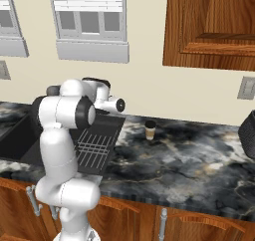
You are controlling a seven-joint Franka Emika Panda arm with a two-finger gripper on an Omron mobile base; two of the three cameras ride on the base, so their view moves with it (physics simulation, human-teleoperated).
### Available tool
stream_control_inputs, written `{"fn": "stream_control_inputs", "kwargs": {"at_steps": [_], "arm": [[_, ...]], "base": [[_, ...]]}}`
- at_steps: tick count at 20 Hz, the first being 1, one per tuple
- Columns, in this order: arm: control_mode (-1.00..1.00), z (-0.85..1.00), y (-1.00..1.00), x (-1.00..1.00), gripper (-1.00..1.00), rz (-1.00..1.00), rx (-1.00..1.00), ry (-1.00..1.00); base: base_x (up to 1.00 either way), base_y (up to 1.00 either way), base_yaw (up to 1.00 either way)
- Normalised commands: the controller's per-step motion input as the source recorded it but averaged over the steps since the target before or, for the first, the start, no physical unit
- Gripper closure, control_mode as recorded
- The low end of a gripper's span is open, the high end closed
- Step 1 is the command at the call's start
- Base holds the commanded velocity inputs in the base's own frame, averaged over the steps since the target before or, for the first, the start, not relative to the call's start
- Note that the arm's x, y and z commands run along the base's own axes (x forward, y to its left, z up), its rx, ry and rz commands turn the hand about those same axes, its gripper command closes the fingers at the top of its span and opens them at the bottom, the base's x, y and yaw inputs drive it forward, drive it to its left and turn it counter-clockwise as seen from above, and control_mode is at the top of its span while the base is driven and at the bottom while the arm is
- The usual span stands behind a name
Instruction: Turn on the sink faucet. Then move the avocado from the counter to the sink. Turn off the sink. Move the vegetable from the sink to the pot next to the stove. Finally move the pot to the rear left burner.
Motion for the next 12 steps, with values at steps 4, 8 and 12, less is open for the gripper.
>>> {"fn": "stream_control_inputs", "kwargs": {"at_steps": [4,8,12], "arm": [[-1.00,-0.05,0.00,0.21,-1.00,0.02,0.00,-0.03],[-1.00,-0.07,0.02,0.20,-1.00,0.03,0.00,-0.03],[-1.00,-0.06,0.03,0.20,-1.00,0.03,0.00,-0.02]], "base": [[0.00,0.00,0.00],[0.00,0.00,0.00],[0.00,0.00,0.00]]}}
